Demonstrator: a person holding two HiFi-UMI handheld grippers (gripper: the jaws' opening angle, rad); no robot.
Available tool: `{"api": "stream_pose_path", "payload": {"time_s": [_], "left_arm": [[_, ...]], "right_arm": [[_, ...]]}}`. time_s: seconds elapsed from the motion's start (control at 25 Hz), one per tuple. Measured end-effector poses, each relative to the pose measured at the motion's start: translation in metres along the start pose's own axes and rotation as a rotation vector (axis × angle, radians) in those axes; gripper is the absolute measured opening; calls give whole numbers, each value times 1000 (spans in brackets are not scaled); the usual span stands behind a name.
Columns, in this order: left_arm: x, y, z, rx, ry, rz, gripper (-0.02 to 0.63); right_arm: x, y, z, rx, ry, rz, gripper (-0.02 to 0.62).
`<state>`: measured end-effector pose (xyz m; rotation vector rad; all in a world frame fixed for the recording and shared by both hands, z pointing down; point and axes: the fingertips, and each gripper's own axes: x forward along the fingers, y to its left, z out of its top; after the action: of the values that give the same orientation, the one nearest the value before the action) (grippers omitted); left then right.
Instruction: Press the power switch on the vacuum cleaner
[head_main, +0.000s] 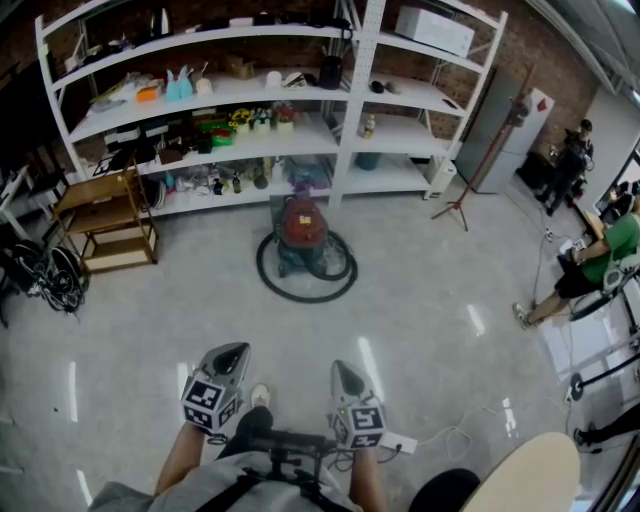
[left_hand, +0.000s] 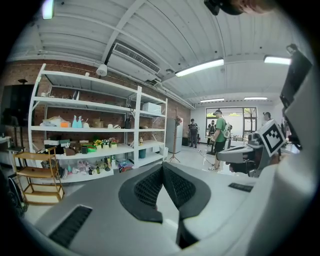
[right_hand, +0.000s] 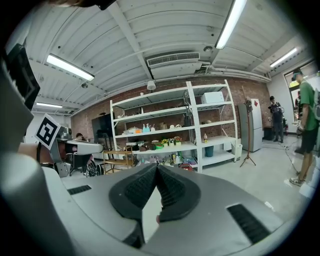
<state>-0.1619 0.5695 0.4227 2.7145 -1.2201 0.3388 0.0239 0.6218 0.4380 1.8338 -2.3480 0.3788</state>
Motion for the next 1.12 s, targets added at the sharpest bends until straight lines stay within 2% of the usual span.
{"api": "stream_pose_path", "payload": {"time_s": [0.24, 0.44, 1.12], "left_arm": [[14, 21, 0, -2, -8, 8, 8], [37, 39, 15, 6, -27, 3, 8], [120, 116, 62, -2, -29, -21, 8]], "right_arm": [[21, -5, 5, 8, -9, -10, 12], [45, -15, 13, 1, -11, -16, 12], [149, -35, 75, 8, -11, -34, 12]]}}
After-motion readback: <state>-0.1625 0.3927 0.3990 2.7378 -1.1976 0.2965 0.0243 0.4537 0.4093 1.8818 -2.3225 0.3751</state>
